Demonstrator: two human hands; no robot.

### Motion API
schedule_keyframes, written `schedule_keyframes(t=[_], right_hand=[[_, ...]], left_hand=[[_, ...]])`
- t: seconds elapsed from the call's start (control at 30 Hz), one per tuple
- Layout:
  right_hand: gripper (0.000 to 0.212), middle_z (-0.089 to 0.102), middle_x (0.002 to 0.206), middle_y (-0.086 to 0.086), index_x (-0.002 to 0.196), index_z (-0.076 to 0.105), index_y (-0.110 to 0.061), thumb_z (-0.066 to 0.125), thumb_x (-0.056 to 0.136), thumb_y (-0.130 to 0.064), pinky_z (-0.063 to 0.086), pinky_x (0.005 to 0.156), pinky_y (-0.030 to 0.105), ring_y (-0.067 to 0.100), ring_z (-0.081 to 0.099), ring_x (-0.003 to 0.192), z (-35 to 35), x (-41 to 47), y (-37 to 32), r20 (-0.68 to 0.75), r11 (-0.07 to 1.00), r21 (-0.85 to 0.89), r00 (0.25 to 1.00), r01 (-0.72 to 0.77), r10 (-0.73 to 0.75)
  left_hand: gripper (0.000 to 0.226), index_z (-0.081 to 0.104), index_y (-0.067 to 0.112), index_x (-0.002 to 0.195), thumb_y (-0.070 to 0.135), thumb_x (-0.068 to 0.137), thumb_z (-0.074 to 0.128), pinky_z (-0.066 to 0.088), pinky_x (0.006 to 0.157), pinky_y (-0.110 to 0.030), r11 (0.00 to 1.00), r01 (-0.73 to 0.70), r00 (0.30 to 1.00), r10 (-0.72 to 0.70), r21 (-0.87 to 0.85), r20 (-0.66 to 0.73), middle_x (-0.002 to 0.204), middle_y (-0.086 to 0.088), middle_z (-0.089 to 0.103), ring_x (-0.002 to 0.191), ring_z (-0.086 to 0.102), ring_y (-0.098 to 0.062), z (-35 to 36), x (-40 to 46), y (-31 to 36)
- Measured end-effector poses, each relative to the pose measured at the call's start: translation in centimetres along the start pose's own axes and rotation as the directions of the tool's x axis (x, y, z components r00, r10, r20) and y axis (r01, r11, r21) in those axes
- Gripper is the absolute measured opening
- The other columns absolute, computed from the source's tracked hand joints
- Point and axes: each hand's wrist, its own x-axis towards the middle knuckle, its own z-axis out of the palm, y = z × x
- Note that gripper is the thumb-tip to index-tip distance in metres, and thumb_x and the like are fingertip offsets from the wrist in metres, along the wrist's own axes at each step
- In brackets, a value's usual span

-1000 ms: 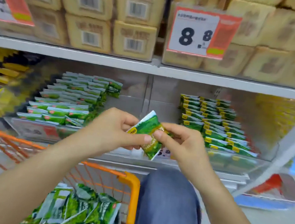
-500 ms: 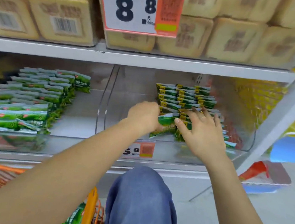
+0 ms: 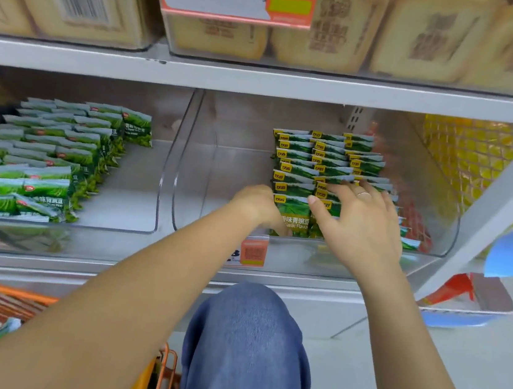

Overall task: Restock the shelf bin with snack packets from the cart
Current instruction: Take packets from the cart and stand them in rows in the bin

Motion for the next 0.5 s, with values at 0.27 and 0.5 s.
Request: schedule_keyframes(t=[0.27,0.5], right_hand=[[0.049,0.06,0.129,0.006,0.127,0.059,-0.025,0.043,0.092,-0.056,0.019,0.115,0.042,0.027,0.041,0.131,0.1,0.2,0.0,-0.004,1.0,-0.004,1.0,-0.009,0.009],[0.044,0.064,0.12,0.009,0.122,0.063,-0.025,0.047,0.092,-0.052,0.032,0.108,0.041,0.029,0.048,0.123,-0.2,-0.1,0.0,-0.018,1.0,0.029,1.0,-0.004,0.004]], left_hand=[[0.045,0.063,0.023,0.106,0.047,0.071,0.078,0.049,0.074,-0.03,0.998,-0.041,0.993,0.047,0.055,-0.106,0.096,0.003,0.063,0.088,0.06,-0.02,0.6,1.3,-0.1],[0.038,0.057,0.021,0.086,0.055,0.076,0.069,0.041,0.068,-0.025,0.997,-0.032,0.995,0.039,0.073,-0.095,0.082,0.005,0.056,0.082,0.055,-0.019,-0.4,0.1,-0.4]])
